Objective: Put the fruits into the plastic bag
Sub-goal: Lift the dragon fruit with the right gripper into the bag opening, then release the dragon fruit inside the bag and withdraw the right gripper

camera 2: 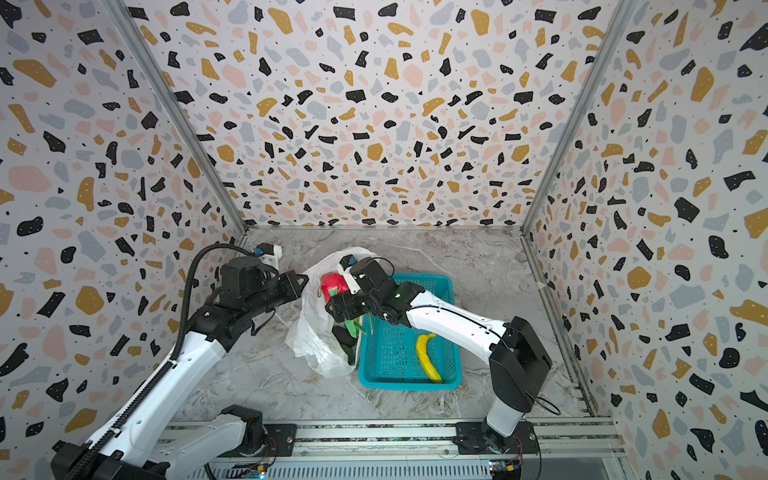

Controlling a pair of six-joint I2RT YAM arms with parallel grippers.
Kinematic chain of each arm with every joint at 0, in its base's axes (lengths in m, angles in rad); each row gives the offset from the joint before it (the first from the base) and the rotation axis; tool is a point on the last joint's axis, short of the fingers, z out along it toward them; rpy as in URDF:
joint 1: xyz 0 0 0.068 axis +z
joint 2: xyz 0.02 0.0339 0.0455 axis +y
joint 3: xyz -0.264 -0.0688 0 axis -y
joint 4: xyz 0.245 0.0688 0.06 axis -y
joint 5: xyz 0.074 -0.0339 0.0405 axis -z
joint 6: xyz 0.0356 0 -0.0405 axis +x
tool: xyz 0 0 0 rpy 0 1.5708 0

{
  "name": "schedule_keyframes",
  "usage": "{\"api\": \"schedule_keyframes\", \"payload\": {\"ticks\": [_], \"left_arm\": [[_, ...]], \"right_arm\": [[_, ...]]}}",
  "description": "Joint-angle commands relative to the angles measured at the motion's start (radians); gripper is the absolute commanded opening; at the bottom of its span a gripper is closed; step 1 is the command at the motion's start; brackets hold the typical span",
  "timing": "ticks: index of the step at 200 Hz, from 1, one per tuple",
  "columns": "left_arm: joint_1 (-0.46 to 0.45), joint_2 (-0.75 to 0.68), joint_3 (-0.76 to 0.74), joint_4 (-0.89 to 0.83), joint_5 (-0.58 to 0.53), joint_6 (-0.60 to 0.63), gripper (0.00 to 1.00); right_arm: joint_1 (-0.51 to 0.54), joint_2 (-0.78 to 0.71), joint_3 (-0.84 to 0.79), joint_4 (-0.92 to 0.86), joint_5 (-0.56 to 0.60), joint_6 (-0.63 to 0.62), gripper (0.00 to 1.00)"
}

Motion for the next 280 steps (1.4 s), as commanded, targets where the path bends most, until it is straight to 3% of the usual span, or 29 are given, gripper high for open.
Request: {"api": "schedule_keyframes", "payload": {"ticks": [1,28,74,103,159,219,243,261,280], "left_arm": [[0.003,-0.024,0.043,0.044,0.024,0.019,0.00],[0.002,-0.025,0.030,0.047,0.018,0.008,0.00],[0.004,-0.027,0.035,-0.031,-0.135,0.016,0.00],[0.003,-0.032,0.043,-0.077,-0.238,0.035,0.00],[0.004,-0.026,0.022,-0.065,-0.230,0.031,0.00],[0.003,-0.009,0.009,-0.047,-0.221,0.019,0.00],[0.003,-0.001,0.005,-0.035,-0.207,0.013,0.00],[0.003,0.005,0.005,-0.029,-0.200,0.011,0.00],[0.004,0.005,0.004,-0.028,-0.201,0.013,0.00]], "right_arm": [[0.013,-0.018,0.034,0.107,-0.031,0.069,0.50],[0.012,0.009,0.009,0.150,-0.023,0.110,0.56],[0.013,0.048,0.012,0.177,-0.063,0.121,1.00],[0.012,0.048,0.002,0.179,-0.067,0.118,0.99],[0.012,-0.011,-0.016,0.164,-0.093,0.039,0.99],[0.011,-0.261,-0.172,0.112,-0.301,-0.164,0.98],[-0.014,-0.382,-0.227,0.077,-0.341,-0.193,0.97],[-0.060,-0.477,-0.267,0.045,-0.316,-0.174,0.97],[-0.126,-0.573,-0.315,-0.019,-0.184,-0.121,0.96]]}}
